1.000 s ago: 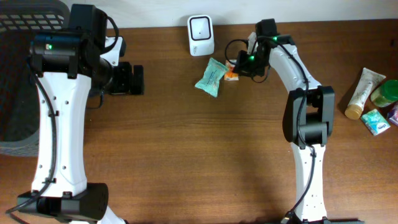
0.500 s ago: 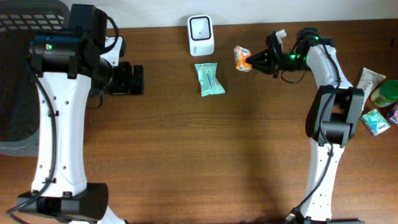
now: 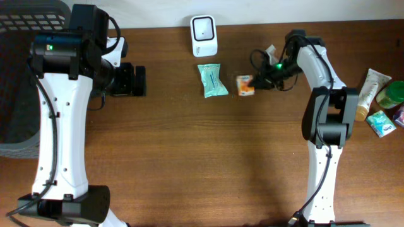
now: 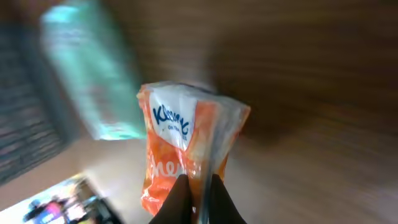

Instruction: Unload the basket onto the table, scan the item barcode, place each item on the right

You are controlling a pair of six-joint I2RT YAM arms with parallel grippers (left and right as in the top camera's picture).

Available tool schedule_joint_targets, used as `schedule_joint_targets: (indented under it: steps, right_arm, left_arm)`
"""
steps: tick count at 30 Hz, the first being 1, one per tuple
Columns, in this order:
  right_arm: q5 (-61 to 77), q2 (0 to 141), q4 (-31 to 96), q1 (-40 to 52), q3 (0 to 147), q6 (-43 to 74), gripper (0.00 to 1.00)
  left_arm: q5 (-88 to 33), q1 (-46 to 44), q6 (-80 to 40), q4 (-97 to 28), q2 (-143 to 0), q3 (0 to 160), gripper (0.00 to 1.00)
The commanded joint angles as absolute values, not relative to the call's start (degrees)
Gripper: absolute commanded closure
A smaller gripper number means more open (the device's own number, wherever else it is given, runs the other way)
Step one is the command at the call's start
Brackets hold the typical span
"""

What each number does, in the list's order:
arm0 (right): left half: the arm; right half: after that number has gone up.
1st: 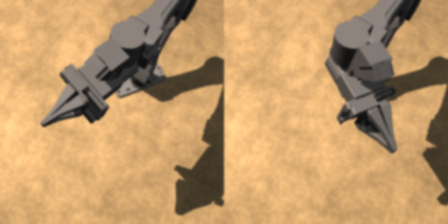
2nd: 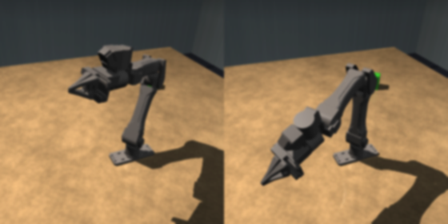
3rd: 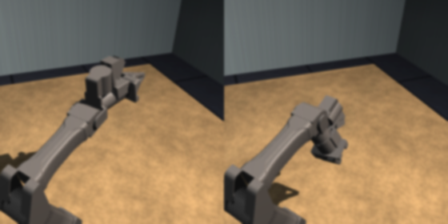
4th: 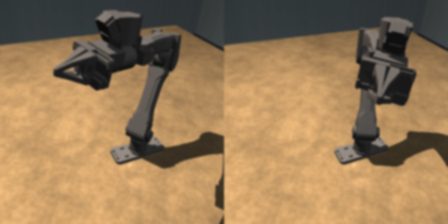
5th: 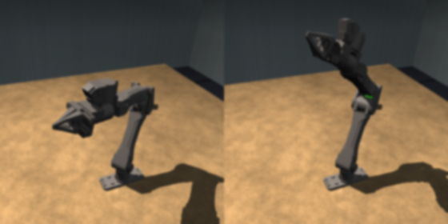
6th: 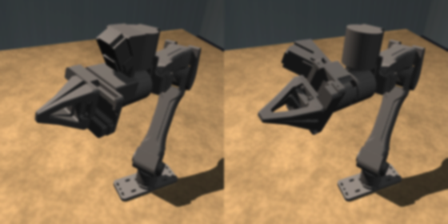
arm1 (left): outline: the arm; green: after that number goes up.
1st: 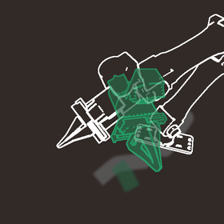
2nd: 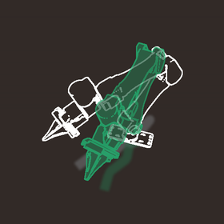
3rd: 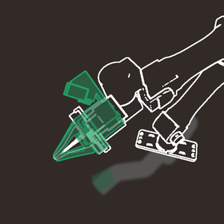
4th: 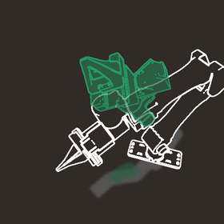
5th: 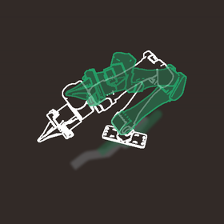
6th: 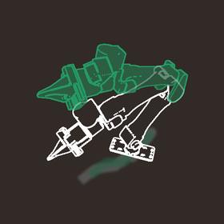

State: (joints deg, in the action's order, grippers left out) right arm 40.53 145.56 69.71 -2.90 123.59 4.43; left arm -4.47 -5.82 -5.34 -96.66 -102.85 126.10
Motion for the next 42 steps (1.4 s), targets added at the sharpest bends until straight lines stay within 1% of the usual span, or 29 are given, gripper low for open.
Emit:
schedule_joint_targets:
  steps: [1, 2, 3, 4, 5, 6, 8, 10, 14, 15, 17, 19, 20, 22, 23, 25, 26, 31, 33, 35, 37, 39, 42]
  right_arm:
    - [23.8, 141.5, 72.3, -3.0, 124.8, 6.7, 0.96]
    - [21.7, 141.3, 72.9, -3.0, 124.8, 6.7, 0.96]
    - [18.3, 141.2, 73.9, -3.0, 124.8, 6.7, 0.90]
    - [17.1, 141.3, 74.4, -3.0, 124.8, 6.7, 0.62]
    - [16.9, 141.3, 74.5, -3.0, 124.7, 6.7, 0.49]
    - [17.4, 141.3, 74.6, -3.0, 124.7, 6.7, 0.47]
    - [20.1, 141.3, 74.4, -3.0, 124.7, 6.7, 0.39]
    - [23.1, 141.3, 74.1, -3.0, 124.7, 6.7, 0.38]
    - [29.5, 141.3, 72.9, -3.1, 124.7, 6.7, 0.39]
    - [29.8, 141.3, 71.9, -3.1, 124.7, 6.7, 0.41]
    - [29.8, 141.8, 70.9, -2.9, 124.7, 6.8, 0.50]
    - [28.4, 143.2, 70.6, -3.0, 123.8, 7.0, 0.53]
    - [27.4, 143.9, 70.2, -3.0, 123.0, 7.5, 0.57]
    - [27.4, 144.9, 69.3, -3.0, 120.8, 7.6, 0.72]
    - [27.7, 144.9, 69.1, -3.0, 120.3, 7.6, 0.83]
    - [30.3, 144.9, 69.2, -3.0, 120.3, 7.6, 0.92]
    - [34.7, 144.8, 69.1, -3.0, 120.3, 6.6, 0.96]
    - [64.0, 144.8, 68.9, -3.0, 120.3, 0.7, 0.96]
    - [77.1, 144.8, 68.9, -2.9, 120.3, -3.9, 0.96]
    - [80.9, 144.8, 68.6, -2.9, 120.3, -6.0, 0.96]
    - [81.3, 144.8, 68.2, -2.9, 120.3, -6.3, 0.96]
    - [87.8, 144.8, 68.1, -2.6, 120.3, -11.7, 0.96]
    - [88.9, 144.8, 68.1, -1.0, 120.7, -12.2, 0.96]
  left_arm:
    - [-4.5, -5.8, -4.4, -96.7, -102.7, 126.1, 0.01]
    - [-4.5, -5.8, -4.4, -96.7, -102.7, 126.1, 0.01]
    - [-4.5, -5.8, -4.4, -96.7, -102.7, 126.1, 0.01]
    - [-4.5, -5.8, -4.4, -96.7, -102.7, 126.1, 0.01]
    - [-4.5, -5.8, -4.4, -96.7, -102.7, 126.1, 0.01]
    - [-4.5, -5.8, -4.4, -96.7, -102.7, 126.1, 0.01]
    - [-4.5, -5.8, -4.4, -96.7, -102.7, 126.1, 0.01]
    - [-4.5, -5.8, -4.4, -96.7, -102.7, 126.1, 0.01]
    - [-4.5, -5.8, -4.4, -96.7, -102.7, 126.1, 0.01]
    - [-4.5, -5.8, -4.4, -96.7, -102.7, 126.1, 0.01]
    - [-4.5, -5.8, -4.4, -96.7, -102.7, 126.1, 0.01]
    - [-4.5, -5.8, -4.4, -96.7, -102.7, 126.1, 0.01]
    - [-4.5, -5.8, -4.4, -96.7, -102.7, 126.1, 0.01]
    - [-4.5, -5.8, -4.4, -96.7, -102.7, 126.1, 0.01]
    - [-4.5, -5.8, -4.4, -96.7, -102.7, 126.1, 0.01]
    - [-4.5, -5.8, -4.4, -96.7, -102.7, 126.1, 0.01]
    - [-4.5, -5.8, -4.4, -96.7, -102.7, 126.1, 0.01]
    - [-4.5, -5.8, -4.4, -96.7, -102.7, 126.1, 0.01]
    - [-4.5, -5.8, -4.4, -96.7, -102.7, 126.1, 0.01]
    - [-4.5, -5.8, -4.4, -96.7, -102.7, 126.1, 0.01]
    - [-4.5, -5.8, -4.4, -96.7, -102.7, 126.1, 0.01]
    - [-4.5, -5.8, -4.4, -96.7, -102.7, 126.1, 0.01]
    - [-4.5, -5.8, -4.4, -96.7, -102.7, 126.1, 0.01]
